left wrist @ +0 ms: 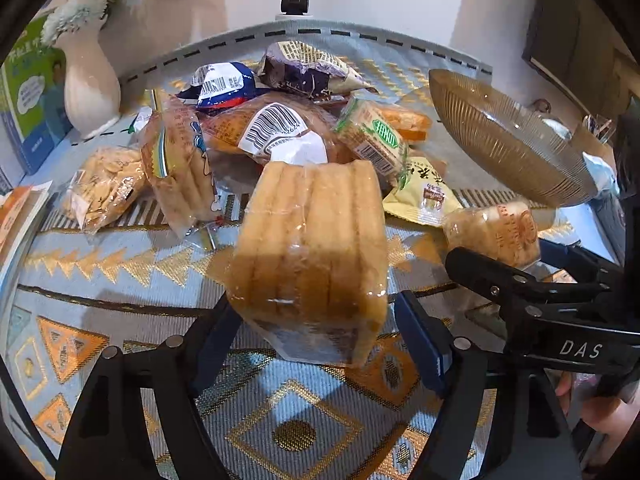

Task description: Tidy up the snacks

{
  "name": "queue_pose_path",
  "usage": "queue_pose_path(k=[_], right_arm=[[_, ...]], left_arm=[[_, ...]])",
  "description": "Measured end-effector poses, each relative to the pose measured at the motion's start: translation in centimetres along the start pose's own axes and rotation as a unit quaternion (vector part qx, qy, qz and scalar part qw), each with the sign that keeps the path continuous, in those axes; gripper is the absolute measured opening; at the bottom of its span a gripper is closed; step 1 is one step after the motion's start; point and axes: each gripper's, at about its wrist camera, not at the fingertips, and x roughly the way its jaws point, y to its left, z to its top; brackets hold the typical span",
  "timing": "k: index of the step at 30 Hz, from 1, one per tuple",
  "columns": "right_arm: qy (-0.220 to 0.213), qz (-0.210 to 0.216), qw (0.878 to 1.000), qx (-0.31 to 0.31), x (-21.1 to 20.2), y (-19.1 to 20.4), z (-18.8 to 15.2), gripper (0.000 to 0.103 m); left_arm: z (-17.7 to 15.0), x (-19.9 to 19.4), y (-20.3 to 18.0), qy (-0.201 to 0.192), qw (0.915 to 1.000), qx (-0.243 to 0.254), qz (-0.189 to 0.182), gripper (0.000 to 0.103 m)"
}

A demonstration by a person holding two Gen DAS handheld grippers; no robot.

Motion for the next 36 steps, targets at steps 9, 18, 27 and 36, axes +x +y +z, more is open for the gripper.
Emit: queue_pose_path(k=[9, 18, 27, 36], right_arm=[[-0.028, 0.114, 0.992, 0.036, -0.9, -2.1, -0.1, 0.077], [-0.077, 0.192, 0.977, 0.051, -2.5, -2.7, -0.6, 0.077], [-0.101, 0.183, 0.977, 0.028, -3.8, -1.7, -0.8, 0.077], [-0.128, 0.199, 0.972, 0.016, -8.0, -1.2, 2.4, 0.077]], left_arm=[[-0.1, -0.5, 1.3, -0.016, 0.9987, -0.037, -0.03, 0.032], [-0.4, -2.5, 0.1, -0.065, 0.9977, -0.008, 0.017, 0.032], [-0.6, -3.1, -0.4, -0.067, 0.9947, 0.008, 0.078, 0.032], [3.5, -6.1, -2.2, -0.067, 0.9972, 0.012, 0.032, 0.032]])
